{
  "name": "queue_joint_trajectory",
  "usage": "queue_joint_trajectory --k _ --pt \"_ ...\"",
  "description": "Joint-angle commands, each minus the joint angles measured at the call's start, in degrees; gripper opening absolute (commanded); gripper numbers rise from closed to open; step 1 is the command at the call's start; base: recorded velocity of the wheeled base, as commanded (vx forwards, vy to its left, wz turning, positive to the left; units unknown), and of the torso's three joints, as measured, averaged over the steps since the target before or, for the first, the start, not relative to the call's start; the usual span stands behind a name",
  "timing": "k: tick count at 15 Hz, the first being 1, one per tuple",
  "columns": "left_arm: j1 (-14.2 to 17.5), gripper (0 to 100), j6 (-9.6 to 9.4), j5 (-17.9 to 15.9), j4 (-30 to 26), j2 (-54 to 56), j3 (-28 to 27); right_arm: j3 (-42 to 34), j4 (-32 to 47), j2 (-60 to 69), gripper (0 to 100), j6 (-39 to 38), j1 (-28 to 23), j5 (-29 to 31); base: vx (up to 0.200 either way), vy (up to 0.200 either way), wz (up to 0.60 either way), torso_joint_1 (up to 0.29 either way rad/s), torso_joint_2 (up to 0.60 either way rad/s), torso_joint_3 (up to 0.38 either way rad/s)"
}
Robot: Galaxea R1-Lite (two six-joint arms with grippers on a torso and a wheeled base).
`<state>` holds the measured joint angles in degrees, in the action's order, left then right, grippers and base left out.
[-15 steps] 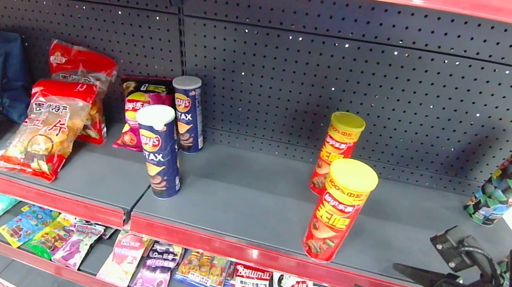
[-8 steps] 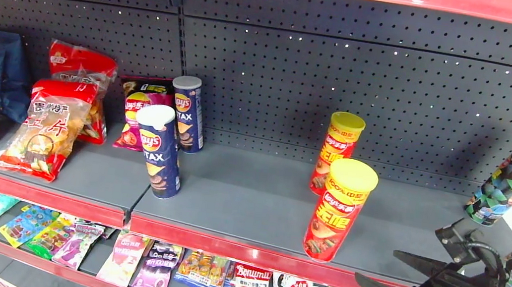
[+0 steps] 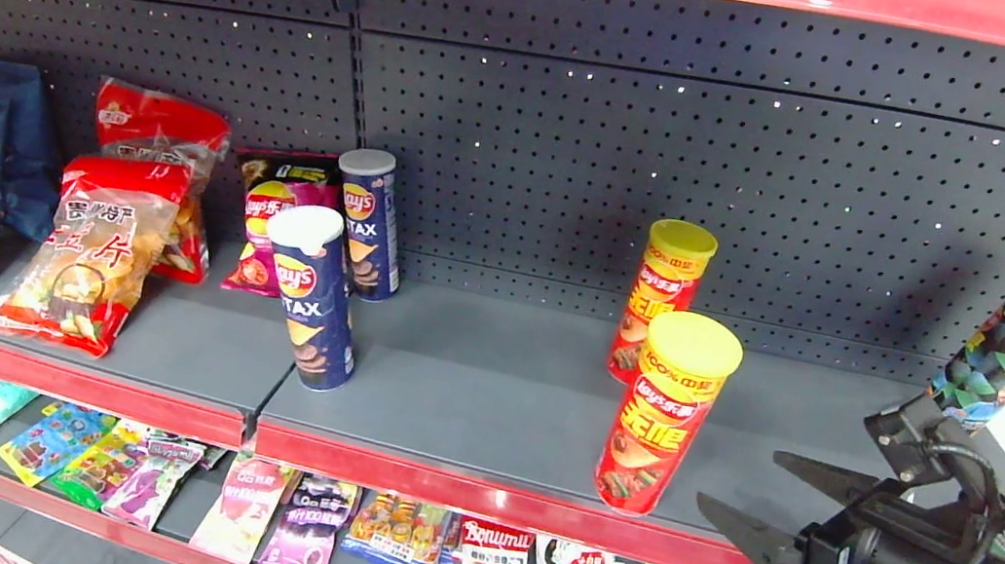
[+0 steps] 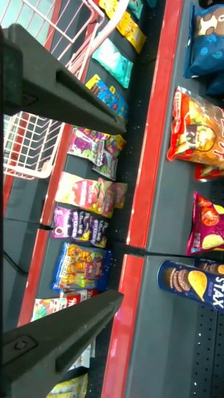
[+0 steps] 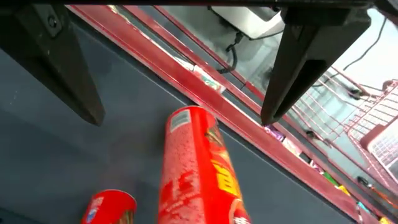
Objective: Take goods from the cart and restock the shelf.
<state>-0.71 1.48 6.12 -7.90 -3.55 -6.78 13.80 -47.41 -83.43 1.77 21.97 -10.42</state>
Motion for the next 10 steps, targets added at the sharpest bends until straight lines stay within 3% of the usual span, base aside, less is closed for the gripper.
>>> queue_joint_trajectory --k 1,10 --pt "0.0 100 0.02 0.0 0.0 -0.1 0.0 0.3 -0.1 0.0 100 -0.1 1.1 -0.5 0.000 0.000 0.00 0.000 0.00 0.000" --pt "0.0 100 0.02 0.0 0.0 -0.1 -0.2 7.2 -3.3 -7.0 100 0.3 2.0 -0.7 0.000 0.000 0.00 0.000 0.00 0.000"
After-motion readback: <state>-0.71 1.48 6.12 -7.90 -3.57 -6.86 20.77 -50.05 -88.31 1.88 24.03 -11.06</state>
